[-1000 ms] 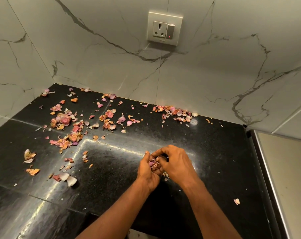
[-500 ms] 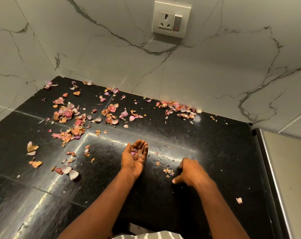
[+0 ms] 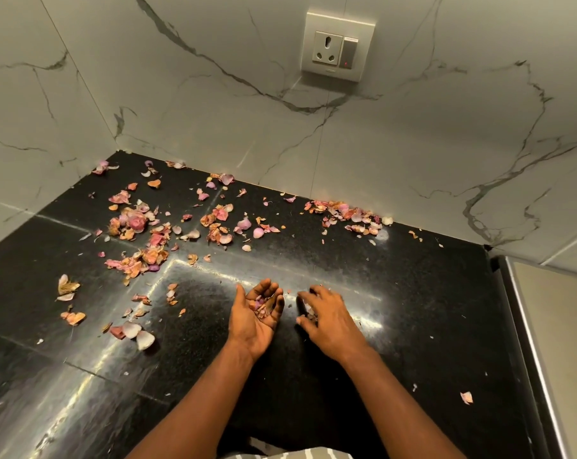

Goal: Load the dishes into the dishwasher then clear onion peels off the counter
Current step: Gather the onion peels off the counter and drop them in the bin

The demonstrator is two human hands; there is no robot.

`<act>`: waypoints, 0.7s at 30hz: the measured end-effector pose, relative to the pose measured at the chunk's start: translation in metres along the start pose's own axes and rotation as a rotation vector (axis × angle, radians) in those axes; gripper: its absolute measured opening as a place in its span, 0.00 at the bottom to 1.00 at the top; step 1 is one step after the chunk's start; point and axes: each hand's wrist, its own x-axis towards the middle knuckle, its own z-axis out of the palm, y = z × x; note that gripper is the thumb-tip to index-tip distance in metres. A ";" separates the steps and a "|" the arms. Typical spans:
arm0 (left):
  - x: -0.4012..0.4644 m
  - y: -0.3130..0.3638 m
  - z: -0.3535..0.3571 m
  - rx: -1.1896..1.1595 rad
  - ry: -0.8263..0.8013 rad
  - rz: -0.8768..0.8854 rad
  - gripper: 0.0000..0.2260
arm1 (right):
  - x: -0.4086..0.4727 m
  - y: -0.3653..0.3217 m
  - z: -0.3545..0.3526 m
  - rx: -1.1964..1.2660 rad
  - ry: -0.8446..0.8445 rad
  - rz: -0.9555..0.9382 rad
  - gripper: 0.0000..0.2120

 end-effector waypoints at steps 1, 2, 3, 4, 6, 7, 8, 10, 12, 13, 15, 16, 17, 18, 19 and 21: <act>-0.001 0.000 0.000 0.005 -0.004 -0.005 0.29 | 0.000 0.000 0.005 -0.060 -0.039 -0.014 0.28; -0.001 -0.001 0.000 0.005 -0.002 -0.006 0.29 | -0.002 0.000 0.013 -0.102 -0.048 -0.023 0.28; -0.001 -0.002 0.002 0.000 -0.003 -0.006 0.29 | -0.005 0.000 0.018 -0.127 -0.026 -0.029 0.26; 0.000 -0.004 0.003 -0.010 -0.003 -0.007 0.29 | -0.008 0.001 0.023 -0.140 0.021 -0.051 0.23; 0.001 -0.007 0.008 -0.012 -0.001 -0.006 0.30 | -0.014 0.004 0.028 -0.154 0.118 -0.099 0.16; 0.001 -0.009 0.010 -0.002 0.001 -0.011 0.30 | -0.016 0.006 0.028 -0.159 0.151 -0.108 0.13; 0.001 -0.011 0.012 0.013 0.003 -0.022 0.30 | -0.017 0.007 0.026 -0.161 0.176 -0.104 0.11; 0.000 -0.015 0.013 0.029 0.017 -0.036 0.31 | -0.019 0.006 0.019 -0.150 0.171 -0.033 0.10; -0.001 -0.019 0.014 0.036 0.026 -0.049 0.31 | -0.019 0.006 0.008 -0.135 0.169 0.083 0.09; -0.001 -0.022 0.014 0.041 0.030 -0.055 0.32 | -0.019 0.008 0.001 -0.097 0.176 0.147 0.08; -0.003 -0.026 0.016 0.050 0.031 -0.076 0.32 | -0.021 0.016 -0.015 0.081 0.215 0.272 0.06; -0.005 -0.029 0.018 0.059 0.027 -0.094 0.32 | -0.022 0.019 -0.023 0.224 0.246 0.309 0.05; -0.006 -0.032 0.021 0.072 0.019 -0.115 0.32 | -0.024 0.019 -0.030 0.376 0.273 0.316 0.04; -0.007 -0.036 0.024 0.090 0.006 -0.136 0.32 | -0.027 0.017 -0.036 0.507 0.290 0.293 0.04; -0.009 -0.040 0.027 0.107 -0.009 -0.155 0.33 | -0.028 0.012 -0.041 0.590 0.286 0.252 0.05; -0.012 -0.050 0.033 0.128 -0.050 -0.189 0.34 | -0.033 -0.002 -0.047 0.622 0.248 0.161 0.12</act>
